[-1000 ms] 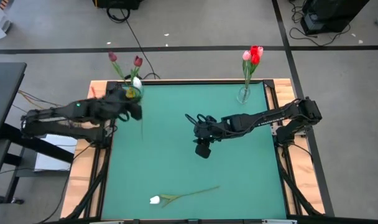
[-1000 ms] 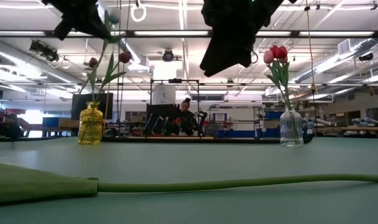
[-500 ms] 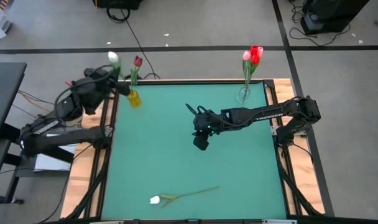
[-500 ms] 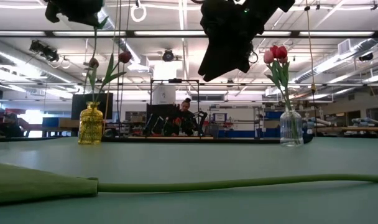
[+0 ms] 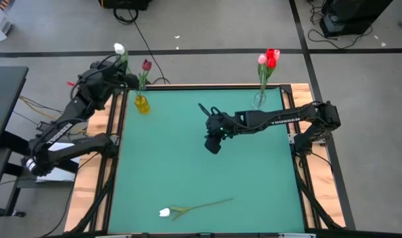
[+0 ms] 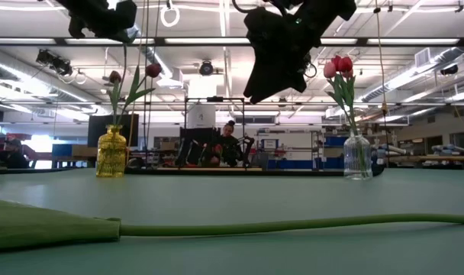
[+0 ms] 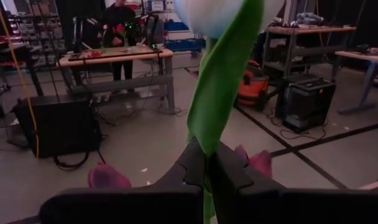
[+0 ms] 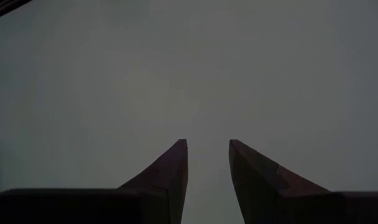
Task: Sort flowers into vase by color
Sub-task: Put the left white flower into the yellow vase, then put the white flower into the yellow vase
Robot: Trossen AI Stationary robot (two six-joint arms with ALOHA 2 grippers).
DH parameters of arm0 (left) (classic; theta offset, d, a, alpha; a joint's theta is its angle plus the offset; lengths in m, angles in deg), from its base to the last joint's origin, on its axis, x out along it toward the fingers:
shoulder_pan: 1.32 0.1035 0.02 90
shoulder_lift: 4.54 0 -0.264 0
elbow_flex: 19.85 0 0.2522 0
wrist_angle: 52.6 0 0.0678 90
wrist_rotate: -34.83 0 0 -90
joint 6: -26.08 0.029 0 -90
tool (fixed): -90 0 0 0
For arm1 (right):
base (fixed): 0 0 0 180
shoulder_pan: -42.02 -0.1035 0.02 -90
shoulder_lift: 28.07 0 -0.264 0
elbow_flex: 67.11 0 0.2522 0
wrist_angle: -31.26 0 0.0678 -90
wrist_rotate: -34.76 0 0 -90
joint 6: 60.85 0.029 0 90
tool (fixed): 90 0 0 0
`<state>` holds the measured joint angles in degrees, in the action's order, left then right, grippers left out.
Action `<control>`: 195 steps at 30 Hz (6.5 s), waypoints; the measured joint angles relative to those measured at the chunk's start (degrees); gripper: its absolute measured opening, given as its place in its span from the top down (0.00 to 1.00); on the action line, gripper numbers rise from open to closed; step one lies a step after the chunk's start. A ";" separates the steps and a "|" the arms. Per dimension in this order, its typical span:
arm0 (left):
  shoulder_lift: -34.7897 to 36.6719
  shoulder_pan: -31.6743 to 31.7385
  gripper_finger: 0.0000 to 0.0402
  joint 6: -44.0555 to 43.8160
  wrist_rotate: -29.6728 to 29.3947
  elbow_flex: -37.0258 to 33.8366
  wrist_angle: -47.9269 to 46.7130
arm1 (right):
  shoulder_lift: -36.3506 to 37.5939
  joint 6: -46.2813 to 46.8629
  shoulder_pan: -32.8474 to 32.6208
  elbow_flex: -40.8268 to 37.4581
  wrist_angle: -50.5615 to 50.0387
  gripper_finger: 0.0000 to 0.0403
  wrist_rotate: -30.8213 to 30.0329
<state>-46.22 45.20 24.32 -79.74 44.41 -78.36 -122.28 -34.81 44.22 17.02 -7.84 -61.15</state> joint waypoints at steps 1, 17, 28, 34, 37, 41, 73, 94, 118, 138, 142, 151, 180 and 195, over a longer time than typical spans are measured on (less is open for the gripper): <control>-0.44 0.60 0.97 -0.10 0.42 0.00 0.08 | 0.00 0.00 0.09 0.00 0.00 0.69 0.00; -6.02 2.17 0.92 -6.59 1.95 0.00 -3.70 | 0.00 3.72 2.38 0.00 -0.06 0.69 -0.50; -5.75 1.91 0.59 -12.59 1.25 0.00 -16.01 | 0.02 3.90 3.63 0.01 -0.45 0.66 0.47; -5.39 0.49 0.45 -12.76 5.11 6.42 -28.94 | 0.02 3.39 3.63 0.01 -0.49 0.66 1.80; -5.39 -1.03 0.42 -13.17 9.44 10.52 -40.09 | 0.02 2.47 3.79 0.02 -0.80 0.66 3.17; -5.39 -3.99 0.41 -16.88 15.25 12.88 -51.12 | 0.02 2.31 3.89 0.02 -1.63 0.66 4.01; -18.26 -62.29 0.55 -43.04 20.70 -9.29 -13.09 | -11.76 -4.09 -22.26 0.09 21.29 0.66 7.04; -24.29 -79.95 0.55 -44.43 18.13 -9.25 -8.15 | -26.34 1.21 -32.68 2.71 19.75 0.69 -0.67; -21.03 -77.64 0.55 -54.13 12.52 -9.22 -5.18 | -22.22 34.98 -30.86 2.24 16.68 0.99 -33.36; -8.36 -60.32 0.55 -33.60 -2.27 -9.22 7.58 | -15.14 1.28 -19.47 2.38 60.08 1.00 -41.19; -8.34 -57.98 0.55 -26.35 -1.08 -9.22 16.51 | -14.17 1.24 -15.52 2.38 60.08 1.00 -35.06; -8.36 -51.04 0.57 -26.51 -0.28 -9.22 20.65 | -13.70 -3.28 -10.96 2.38 60.27 0.99 -25.33; -8.40 -49.03 0.46 -23.77 -4.28 -9.22 27.93 | -9.49 -17.05 -5.38 2.38 62.63 0.99 -17.56; -7.33 -45.64 0.96 -12.68 -1.63 -9.22 27.78 | -9.60 -10.47 -4.58 2.38 57.06 0.86 -13.10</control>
<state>-53.55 -0.44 11.64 -81.37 35.19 -50.58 -131.88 -45.28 39.64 19.41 49.22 -74.26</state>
